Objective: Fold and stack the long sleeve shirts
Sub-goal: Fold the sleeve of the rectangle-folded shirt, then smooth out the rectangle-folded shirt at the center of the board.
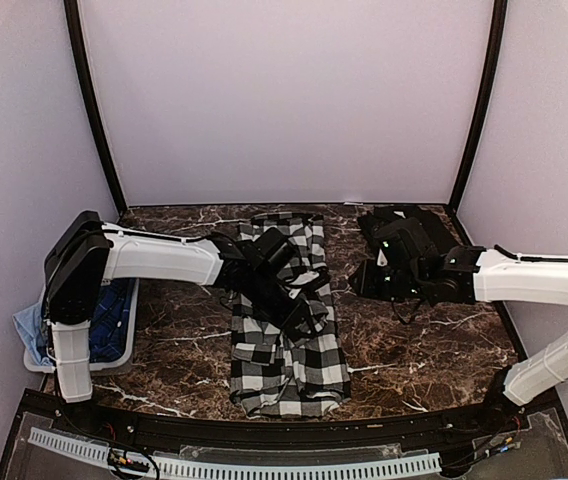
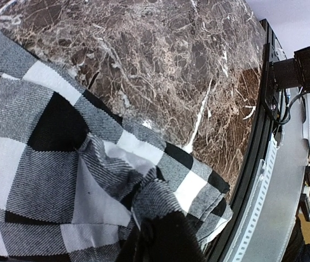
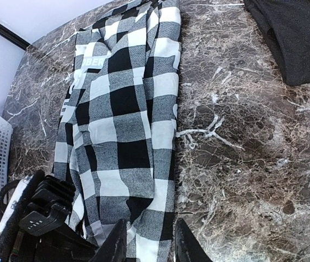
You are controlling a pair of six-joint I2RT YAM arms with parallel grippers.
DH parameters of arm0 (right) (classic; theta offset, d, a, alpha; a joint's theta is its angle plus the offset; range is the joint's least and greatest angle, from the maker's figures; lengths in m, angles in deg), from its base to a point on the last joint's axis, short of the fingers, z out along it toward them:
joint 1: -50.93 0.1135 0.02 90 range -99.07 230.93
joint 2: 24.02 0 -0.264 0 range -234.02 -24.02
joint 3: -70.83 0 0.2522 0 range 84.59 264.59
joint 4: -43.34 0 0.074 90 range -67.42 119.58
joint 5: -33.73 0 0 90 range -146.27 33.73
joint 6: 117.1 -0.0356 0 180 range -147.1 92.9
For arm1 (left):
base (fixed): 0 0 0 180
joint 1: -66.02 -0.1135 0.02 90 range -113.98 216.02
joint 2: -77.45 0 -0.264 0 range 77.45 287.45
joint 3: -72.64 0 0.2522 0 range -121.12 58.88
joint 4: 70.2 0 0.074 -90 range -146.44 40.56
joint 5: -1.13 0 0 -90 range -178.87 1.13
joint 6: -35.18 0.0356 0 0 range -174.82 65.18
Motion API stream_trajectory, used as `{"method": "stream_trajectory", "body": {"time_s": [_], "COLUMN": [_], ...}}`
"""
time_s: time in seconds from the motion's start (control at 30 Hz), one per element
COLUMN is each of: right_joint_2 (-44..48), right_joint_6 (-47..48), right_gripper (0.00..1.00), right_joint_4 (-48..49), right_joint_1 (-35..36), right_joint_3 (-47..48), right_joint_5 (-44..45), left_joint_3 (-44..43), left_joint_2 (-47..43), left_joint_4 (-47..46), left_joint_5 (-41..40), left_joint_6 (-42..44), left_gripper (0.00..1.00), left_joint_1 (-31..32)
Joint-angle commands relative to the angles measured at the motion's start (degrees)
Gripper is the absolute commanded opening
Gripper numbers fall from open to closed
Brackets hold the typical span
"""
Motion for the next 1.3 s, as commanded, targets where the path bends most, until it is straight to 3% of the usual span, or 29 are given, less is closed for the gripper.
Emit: {"method": "stream_trajectory", "body": {"time_s": [0.0, 0.2, 0.33, 0.43, 0.57, 0.73, 0.97, 1.27], "right_joint_2": [-0.7, -1.6, -3.2, -4.6, -7.9, -14.1, -21.9, -22.5], "right_joint_6": [-0.3, 0.4, 1.8, 3.4, 4.7, 5.7, 4.7, 1.7], "right_gripper": [0.28, 0.28, 0.28, 0.28, 0.26, 0.23, 0.15, 0.16], "right_joint_4": [2.0, 2.5, 3.8, 5.4, 8.9, 12.6, 17.6, 22.2], "right_joint_1": [-0.3, -0.3, -0.3, -0.3, 0.5, 2.4, 3.6, 4.9], "right_joint_3": [-0.6, -0.4, 0.1, 0.6, 1.1, 2.3, 3.1, -4.5], "right_joint_5": [-0.2, -1.8, -4.6, -8.1, -13.4, -15.5, -19.7, -21.5], "left_joint_3": [-1.9, -2.2, -1.0, -0.7, 0.8, -0.6, -7.6, -13.0], "left_joint_2": [0.3, -0.5, -3.4, -5.6, -8.8, -7.1, 0.9, 13.3], "left_joint_4": [-1.1, -0.8, -3.1, -3.6, -5.2, -7.5, -12.6, -16.7], "left_joint_5": [1.8, 3.7, 5.6, 5.1, 0.9, -3.6, -7.0, -6.8], "left_joint_6": [-0.5, -0.7, -2.4, -3.5, -6.9, -11.4, -13.4, -15.6], "left_gripper": [0.20, 0.53, 0.60, 0.61, 0.54, 0.47, 0.46, 0.45], "left_joint_1": [0.5, 0.7, 0.4, -1.3, -5.9, -12.9, -16.0, -19.1]}}
